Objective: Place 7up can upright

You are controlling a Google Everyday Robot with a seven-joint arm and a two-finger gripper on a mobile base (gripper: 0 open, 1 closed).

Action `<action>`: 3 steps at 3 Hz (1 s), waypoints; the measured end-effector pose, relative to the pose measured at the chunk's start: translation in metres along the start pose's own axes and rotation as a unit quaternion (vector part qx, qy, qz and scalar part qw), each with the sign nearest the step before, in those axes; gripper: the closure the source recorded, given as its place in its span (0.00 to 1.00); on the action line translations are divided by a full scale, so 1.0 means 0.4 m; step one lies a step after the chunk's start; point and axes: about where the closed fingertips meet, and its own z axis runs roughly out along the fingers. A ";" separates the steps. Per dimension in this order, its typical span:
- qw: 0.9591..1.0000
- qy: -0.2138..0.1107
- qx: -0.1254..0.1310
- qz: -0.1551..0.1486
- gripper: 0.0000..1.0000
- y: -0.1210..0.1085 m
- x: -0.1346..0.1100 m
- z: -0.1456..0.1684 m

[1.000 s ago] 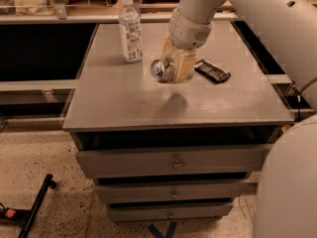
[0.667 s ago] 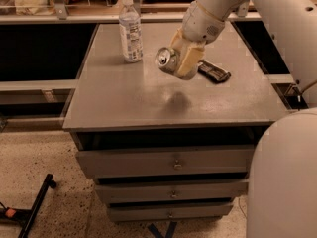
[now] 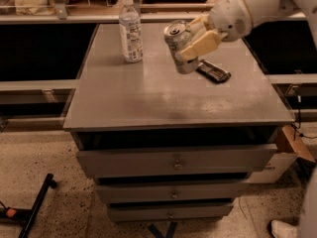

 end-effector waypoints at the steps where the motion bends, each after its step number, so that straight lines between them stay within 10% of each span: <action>1: 0.994 -0.104 0.028 0.036 1.00 0.079 -0.078 -0.054; 2: 0.981 -0.170 0.069 0.071 1.00 0.135 -0.085 -0.072; 3: 0.978 -0.170 0.076 0.092 1.00 0.139 -0.051 -0.058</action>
Offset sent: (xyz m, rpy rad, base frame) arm -0.0788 -0.0202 0.0316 0.5025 0.1118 -0.3114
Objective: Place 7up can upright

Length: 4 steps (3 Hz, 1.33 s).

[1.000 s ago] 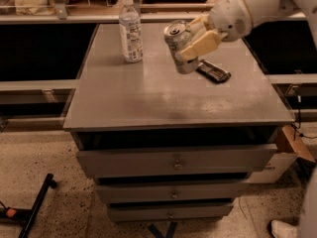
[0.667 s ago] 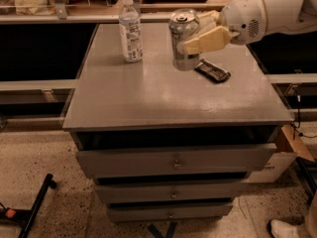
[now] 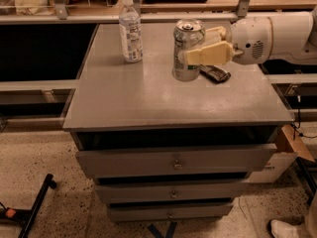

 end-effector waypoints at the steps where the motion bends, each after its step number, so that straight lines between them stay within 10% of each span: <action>1: 1.000 0.012 0.006 -0.028 1.00 -0.023 0.009 -0.004; 3: 0.999 -0.007 0.022 -0.029 1.00 -0.092 0.104 -0.040; 4: 1.000 -0.011 0.024 -0.015 0.82 -0.103 0.151 -0.050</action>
Offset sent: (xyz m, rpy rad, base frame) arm 0.0402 -0.0426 -0.0419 0.0189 -0.1167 -0.0429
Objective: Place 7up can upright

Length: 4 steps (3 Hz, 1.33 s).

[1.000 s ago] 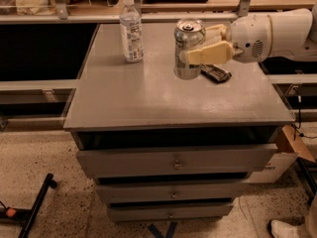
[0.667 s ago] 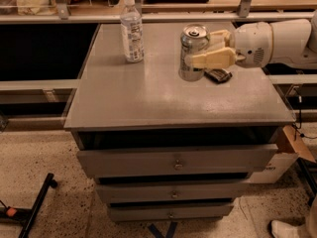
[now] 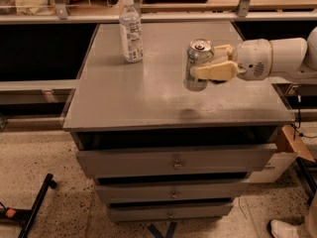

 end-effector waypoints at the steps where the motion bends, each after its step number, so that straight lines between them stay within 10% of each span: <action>1: 1.000 -0.013 0.009 0.013 0.58 -0.005 0.044 -0.012; 4: 0.999 -0.009 0.009 0.030 0.00 -0.011 0.136 -0.018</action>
Offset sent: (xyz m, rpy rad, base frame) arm -0.0009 -0.0296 -0.0625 0.0186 0.0678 -0.0442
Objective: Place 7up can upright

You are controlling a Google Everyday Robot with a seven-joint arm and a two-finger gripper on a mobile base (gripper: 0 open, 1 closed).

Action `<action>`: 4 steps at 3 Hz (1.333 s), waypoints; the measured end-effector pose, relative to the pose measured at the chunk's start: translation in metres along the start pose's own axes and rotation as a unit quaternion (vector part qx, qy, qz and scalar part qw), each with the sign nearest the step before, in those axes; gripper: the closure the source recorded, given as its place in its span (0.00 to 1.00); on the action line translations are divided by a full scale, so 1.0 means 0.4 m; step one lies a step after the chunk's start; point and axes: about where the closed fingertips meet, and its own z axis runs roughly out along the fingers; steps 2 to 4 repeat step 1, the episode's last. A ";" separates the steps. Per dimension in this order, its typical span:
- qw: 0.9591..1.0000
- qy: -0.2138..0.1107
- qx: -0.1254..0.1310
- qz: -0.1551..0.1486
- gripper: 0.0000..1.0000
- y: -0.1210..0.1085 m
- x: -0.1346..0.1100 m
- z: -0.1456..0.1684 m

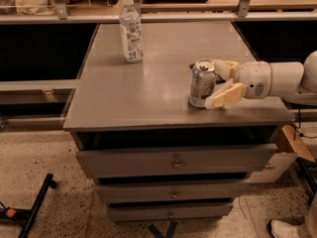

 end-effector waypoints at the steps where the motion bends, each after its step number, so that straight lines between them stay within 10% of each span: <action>1: 1.000 0.000 0.000 0.000 0.00 0.000 0.000 0.000; 4: 1.000 0.000 0.000 0.000 0.00 0.000 0.000 0.000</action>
Offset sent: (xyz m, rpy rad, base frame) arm 0.0000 0.0000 0.0000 0.0000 0.0000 0.0000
